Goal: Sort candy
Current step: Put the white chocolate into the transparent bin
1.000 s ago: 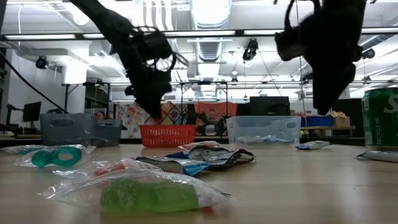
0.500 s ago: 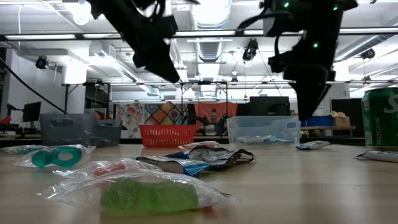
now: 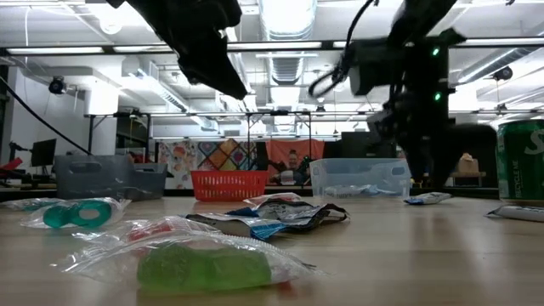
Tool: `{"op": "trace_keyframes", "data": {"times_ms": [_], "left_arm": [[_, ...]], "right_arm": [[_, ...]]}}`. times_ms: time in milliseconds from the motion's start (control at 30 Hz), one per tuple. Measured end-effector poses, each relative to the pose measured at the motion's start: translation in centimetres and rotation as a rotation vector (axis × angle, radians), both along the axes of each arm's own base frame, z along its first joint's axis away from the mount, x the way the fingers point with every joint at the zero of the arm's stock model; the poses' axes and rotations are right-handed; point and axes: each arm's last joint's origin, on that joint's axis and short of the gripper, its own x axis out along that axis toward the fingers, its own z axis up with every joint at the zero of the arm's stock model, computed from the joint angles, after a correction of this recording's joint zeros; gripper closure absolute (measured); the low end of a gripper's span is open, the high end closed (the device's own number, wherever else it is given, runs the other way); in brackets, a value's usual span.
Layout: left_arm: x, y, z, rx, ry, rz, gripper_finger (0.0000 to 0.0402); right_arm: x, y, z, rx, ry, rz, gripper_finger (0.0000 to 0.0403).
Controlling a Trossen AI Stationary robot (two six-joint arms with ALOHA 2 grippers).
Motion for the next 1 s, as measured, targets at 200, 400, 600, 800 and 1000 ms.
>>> {"op": "trace_keyframes", "data": {"times_ms": [200, 400, 600, 800, 1000], "left_arm": [[0.0, 0.1, 0.0, 0.013, -0.001, 0.014, 0.0290], [0.5, 0.0, -0.2, 0.014, -0.049, 0.011, 0.0290], [0.9, 0.0, -0.5, 0.038, -0.051, -0.008, 0.0290], [1.0, 0.0, -0.3, 0.041, -0.075, -0.011, 0.0290], [0.2, 0.0, -0.1, 0.088, -0.006, -0.051, 0.0290]], "right_arm": [[0.3, -1.4, -2.0, 0.004, 0.075, -0.056, 0.0198], [0.5, -2.6, -2.7, 0.023, 0.078, -0.113, 0.0220], [0.5, -2.9, -2.7, 0.072, 0.062, -0.131, 0.0323], [0.6, -2.8, -2.4, 0.091, 0.038, -0.161, 0.0383], [1.0, -2.0, 0.3, 0.216, -0.103, -0.191, 0.0385]]}}
